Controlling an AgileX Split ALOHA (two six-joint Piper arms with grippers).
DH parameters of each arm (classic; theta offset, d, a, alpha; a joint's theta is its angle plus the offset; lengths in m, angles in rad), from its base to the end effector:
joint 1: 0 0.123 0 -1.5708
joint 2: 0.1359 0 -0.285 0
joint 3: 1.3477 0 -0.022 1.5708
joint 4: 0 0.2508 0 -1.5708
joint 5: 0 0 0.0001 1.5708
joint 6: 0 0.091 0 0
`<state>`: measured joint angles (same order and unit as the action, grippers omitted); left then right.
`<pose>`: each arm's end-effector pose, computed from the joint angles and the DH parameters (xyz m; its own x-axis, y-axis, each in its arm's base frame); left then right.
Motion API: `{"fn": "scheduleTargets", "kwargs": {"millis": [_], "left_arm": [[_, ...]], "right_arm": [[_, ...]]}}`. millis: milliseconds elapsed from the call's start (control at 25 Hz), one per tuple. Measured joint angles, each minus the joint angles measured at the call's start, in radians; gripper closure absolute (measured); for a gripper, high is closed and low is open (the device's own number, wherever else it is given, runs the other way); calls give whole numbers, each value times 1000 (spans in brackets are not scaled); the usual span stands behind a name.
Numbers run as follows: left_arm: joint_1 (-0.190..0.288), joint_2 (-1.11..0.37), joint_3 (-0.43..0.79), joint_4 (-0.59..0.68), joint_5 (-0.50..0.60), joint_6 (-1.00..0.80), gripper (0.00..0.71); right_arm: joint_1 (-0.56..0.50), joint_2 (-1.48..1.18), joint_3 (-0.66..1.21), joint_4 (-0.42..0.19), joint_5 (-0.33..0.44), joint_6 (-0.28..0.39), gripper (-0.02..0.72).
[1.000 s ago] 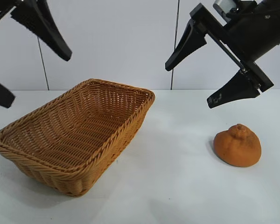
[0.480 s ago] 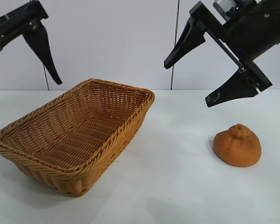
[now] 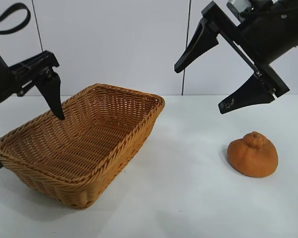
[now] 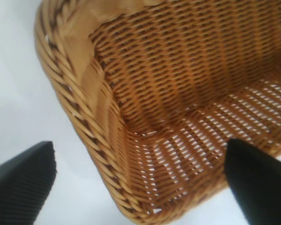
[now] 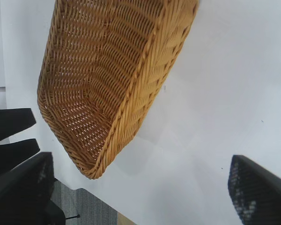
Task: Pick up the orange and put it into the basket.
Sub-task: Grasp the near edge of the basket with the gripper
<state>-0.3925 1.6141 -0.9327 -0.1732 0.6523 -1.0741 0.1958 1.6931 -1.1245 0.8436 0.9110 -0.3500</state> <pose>0.2738 -0.1237 0.1957 -0.6922 -0.7213 -0.0216 -0.6736 0.6565 -0.3395 0.3157 0.1174 0.2337 -0.9748 0.0128 -0.2227 -0.1323 0.7705 0.6236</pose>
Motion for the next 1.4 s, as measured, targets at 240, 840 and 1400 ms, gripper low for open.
{"fn": "scheduleTargets", "kwargs": {"millis": [240,840,1400], "left_arm": [[0,113,1,4,-20,-43,17],[0,197,17,47,-129,-155,17],[0,197,18,49,-138,-184,526]], "right_arm": [[0,0,0,0,0,0,10],[0,0,0,0,0,0,10],[0,0,0,0,0,0,10]]}}
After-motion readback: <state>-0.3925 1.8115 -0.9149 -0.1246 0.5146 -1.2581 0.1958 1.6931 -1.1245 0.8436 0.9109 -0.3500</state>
